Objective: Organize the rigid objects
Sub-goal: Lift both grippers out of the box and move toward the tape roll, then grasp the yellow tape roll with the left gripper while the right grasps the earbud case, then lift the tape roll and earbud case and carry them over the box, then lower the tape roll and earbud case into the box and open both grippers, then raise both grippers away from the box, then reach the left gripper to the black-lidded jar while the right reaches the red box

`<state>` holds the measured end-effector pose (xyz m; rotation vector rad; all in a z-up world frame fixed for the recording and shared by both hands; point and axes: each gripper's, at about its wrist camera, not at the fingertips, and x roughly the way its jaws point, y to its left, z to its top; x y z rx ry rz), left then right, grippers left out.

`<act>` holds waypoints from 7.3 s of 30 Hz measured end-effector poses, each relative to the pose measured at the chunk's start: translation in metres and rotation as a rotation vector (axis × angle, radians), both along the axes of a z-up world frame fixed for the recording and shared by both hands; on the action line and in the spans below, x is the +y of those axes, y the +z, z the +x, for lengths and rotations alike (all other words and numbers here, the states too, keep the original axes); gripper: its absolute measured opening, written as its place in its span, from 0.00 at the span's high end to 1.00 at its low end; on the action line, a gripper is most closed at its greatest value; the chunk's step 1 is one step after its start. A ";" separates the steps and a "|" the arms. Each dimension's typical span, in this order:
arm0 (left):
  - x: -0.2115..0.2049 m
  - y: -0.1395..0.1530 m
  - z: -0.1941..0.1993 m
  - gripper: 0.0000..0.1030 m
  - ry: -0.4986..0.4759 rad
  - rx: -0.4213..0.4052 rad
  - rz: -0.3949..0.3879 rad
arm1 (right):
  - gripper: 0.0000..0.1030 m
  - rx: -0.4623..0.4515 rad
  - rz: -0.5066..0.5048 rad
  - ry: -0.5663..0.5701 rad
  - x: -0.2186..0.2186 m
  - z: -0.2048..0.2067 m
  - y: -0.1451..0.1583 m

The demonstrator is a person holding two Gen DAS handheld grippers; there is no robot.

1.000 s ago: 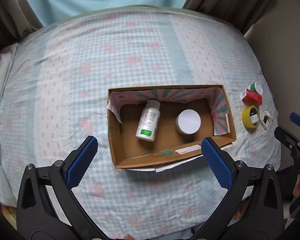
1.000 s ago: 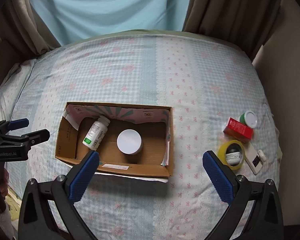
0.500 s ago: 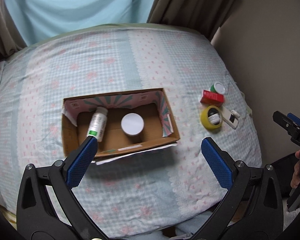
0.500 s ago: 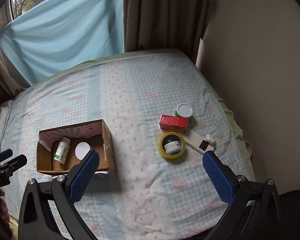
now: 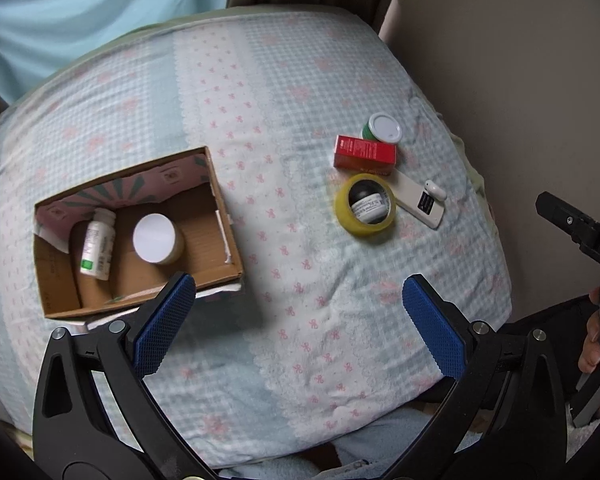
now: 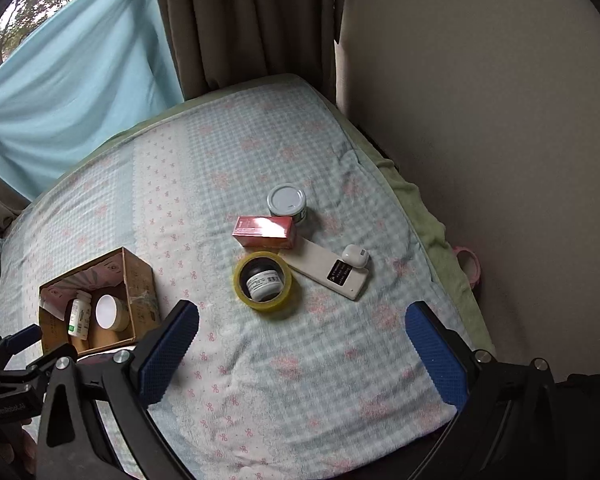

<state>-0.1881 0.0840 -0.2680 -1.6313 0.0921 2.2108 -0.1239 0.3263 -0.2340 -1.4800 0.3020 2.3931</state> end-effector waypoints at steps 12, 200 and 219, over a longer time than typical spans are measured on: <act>0.104 -0.128 -0.010 0.00 -0.041 -0.026 -0.014 | 0.00 -0.096 -0.051 -0.027 0.076 -0.044 -0.089; -0.270 0.007 -0.039 0.00 0.221 0.180 -0.064 | 0.00 -0.028 -0.032 0.524 -0.251 -0.069 -0.035; -0.088 0.037 0.022 0.00 0.226 0.183 -0.018 | 0.00 0.074 0.004 0.637 -0.053 -0.080 0.006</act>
